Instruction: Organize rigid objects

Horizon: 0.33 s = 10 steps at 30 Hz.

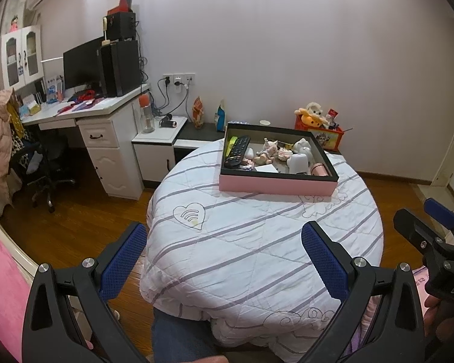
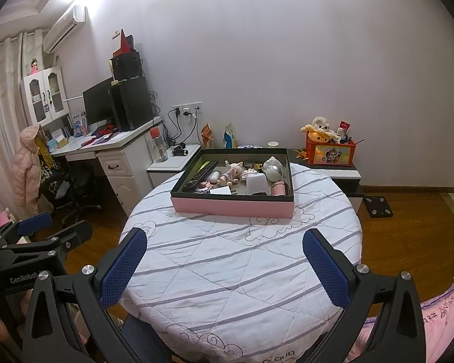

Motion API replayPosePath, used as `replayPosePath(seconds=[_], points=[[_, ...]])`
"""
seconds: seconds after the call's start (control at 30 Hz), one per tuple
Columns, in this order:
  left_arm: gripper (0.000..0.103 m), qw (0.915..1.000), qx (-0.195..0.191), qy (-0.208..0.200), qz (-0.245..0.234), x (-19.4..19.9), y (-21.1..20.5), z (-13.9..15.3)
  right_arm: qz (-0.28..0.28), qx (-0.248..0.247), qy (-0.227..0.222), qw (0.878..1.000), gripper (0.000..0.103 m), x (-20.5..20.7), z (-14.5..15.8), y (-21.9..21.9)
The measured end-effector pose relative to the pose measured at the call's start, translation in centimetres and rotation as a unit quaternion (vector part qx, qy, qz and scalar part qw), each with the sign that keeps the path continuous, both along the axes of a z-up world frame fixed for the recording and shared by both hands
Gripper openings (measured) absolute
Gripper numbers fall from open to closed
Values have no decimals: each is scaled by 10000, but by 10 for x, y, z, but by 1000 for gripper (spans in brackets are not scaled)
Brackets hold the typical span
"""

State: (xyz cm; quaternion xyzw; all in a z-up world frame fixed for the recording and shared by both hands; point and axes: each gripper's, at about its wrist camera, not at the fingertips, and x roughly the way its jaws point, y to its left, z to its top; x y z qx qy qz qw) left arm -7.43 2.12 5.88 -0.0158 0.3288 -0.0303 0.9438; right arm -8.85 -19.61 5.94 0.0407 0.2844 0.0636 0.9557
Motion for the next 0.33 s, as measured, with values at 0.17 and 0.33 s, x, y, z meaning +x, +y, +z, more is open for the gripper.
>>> replayPosePath(seconds=[0.17, 0.33], points=[[103, 9999, -64, -90, -58, -1, 1, 3, 4, -1, 4, 10000, 103, 0, 0, 0], [103, 9998, -46, -67, -156, -2, -6, 3, 3, 0, 0, 10000, 103, 0, 0, 0]])
